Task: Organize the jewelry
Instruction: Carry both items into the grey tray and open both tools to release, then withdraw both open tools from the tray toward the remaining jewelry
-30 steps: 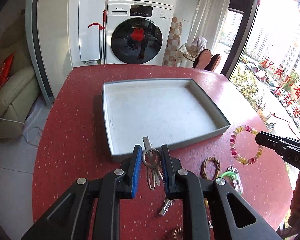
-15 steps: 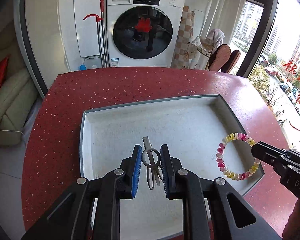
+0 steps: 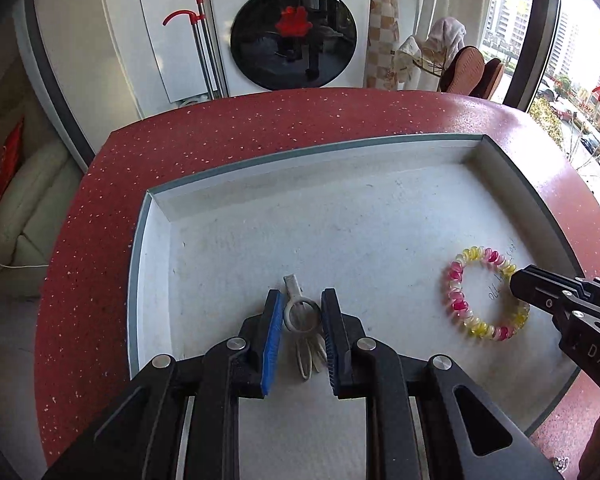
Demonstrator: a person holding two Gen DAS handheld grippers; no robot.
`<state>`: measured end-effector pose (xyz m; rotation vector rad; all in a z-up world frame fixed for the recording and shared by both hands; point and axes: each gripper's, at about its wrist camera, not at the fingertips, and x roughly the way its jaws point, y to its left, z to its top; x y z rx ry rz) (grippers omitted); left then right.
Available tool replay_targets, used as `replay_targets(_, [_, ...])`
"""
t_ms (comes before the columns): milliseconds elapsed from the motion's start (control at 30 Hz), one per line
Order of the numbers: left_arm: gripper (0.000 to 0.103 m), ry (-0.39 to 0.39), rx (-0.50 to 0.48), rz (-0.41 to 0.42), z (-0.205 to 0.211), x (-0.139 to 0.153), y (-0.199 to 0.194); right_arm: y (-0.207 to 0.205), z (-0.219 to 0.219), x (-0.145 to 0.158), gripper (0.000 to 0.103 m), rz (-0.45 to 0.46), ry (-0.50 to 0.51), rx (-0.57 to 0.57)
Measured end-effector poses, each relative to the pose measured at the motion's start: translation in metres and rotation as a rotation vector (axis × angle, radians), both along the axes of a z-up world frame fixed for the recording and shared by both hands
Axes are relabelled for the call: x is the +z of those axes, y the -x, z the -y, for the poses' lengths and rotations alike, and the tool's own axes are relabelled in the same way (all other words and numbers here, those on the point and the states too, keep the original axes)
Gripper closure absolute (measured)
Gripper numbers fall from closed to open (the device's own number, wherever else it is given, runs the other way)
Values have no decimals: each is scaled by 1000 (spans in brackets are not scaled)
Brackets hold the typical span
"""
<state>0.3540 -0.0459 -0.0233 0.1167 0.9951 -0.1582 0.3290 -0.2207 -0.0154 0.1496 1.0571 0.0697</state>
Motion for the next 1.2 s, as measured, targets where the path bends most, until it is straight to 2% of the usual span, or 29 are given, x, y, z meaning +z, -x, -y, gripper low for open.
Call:
replay_targets(33, [65, -9, 4, 1, 1, 0, 0, 0, 0, 1, 59, 1, -1, 0])
replay_targets(100, [65, -21, 8, 3, 1, 0, 1, 2, -1, 6, 47, 19, -15, -1])
replay_targets(233, [65, -6, 19, 35, 1, 6, 5, 15, -4, 25, 46, 65, -41, 13])
replay_targets(267, [61, 0, 18, 41, 0, 8, 5, 18, -3, 30, 45, 77, -49, 13])
replay_targets(300, [47, 6, 16, 43, 0, 10, 6, 22, -2, 35, 40, 87, -58, 11])
replay_targets(333, [3, 10, 20, 50, -1, 12, 8, 26, -1, 40, 37, 98, -67, 8])
replay_targets(367, [0, 14, 31, 73, -3, 15, 11, 30, 0, 44, 36, 107, -76, 6])
replay_targets(400, [0, 18, 36, 104, -4, 20, 14, 34, 1, 48, 35, 114, -82, 3])
replay_targets(467, [0, 22, 23, 102, -5, 26, 16, 44, 4, 56, 30, 125, -92, -5])
replay_targets(533, [0, 25, 24, 120, -7, 34, 22, 55, 8, 64, 20, 151, -113, -11])
replay_targets(633, [0, 42, 11, 163, -14, 50, 41, 78, 13, 77, 13, 194, -147, -13])
replay_targets(833, [0, 131, -29, 152, -31, 73, 91, 127, 22, 92, 11, 274, -233, -28])
replay_targets(933, [0, 160, -35, 137, -40, 76, 121, 149, 19, 92, 11, 238, -242, -1])
replay_targets(1033, [0, 178, -39, 110, -47, 72, 150, 170, 9, 86, 11, 179, -196, 42])
replay_targets(1200, [0, 187, 33, 98, -63, 59, 201, 217, -1, 72, 11, 140, -164, 87])
